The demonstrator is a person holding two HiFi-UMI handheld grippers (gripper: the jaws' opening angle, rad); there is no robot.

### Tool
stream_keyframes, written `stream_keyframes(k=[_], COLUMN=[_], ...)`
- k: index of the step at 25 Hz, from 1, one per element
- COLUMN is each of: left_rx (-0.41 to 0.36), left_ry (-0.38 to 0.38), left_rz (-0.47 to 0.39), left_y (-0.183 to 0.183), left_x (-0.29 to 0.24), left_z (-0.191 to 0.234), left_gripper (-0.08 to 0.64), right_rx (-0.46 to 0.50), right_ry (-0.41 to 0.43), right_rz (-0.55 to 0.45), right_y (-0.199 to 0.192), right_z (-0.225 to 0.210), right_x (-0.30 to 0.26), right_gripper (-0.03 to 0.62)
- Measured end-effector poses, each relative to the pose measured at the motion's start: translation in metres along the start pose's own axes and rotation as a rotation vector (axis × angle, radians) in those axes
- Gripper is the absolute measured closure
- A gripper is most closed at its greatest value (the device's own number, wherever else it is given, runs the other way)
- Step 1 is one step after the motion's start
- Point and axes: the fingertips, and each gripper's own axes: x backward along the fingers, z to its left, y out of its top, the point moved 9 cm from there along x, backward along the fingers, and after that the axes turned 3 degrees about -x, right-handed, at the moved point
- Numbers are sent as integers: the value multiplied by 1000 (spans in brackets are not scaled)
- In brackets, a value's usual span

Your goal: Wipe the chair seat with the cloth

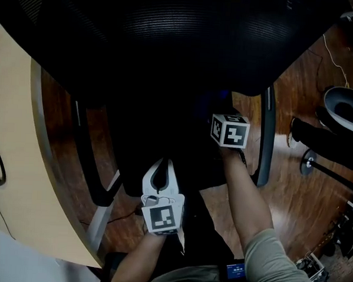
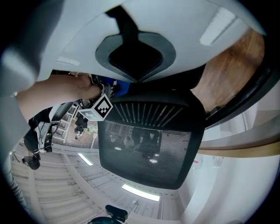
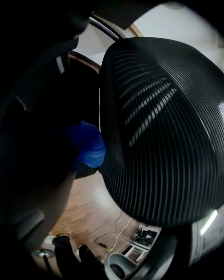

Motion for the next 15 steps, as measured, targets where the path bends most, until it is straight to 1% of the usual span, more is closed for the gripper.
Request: stream_keyframes(k=[3,7,11,15], left_rx=[-14,-25,-28,-7], left_ry=[-35,-59,-59,-20], left_rz=[6,12,21,18], left_y=[0,-2,-8,-7], left_x=[-11,-21,-21,-17], left_z=[-18,-32,-32,-22], left_gripper=[555,555,555,555], right_rx=[-55,-76,-81,-80], right_ry=[-77,-162,-178,-170], right_rz=[-9,10,35,16], right_y=[-6,-19,-34,-32], right_z=[-35,-56,-58,-51], right_x=[9,13,7,10], right_gripper=[485,486,486,486])
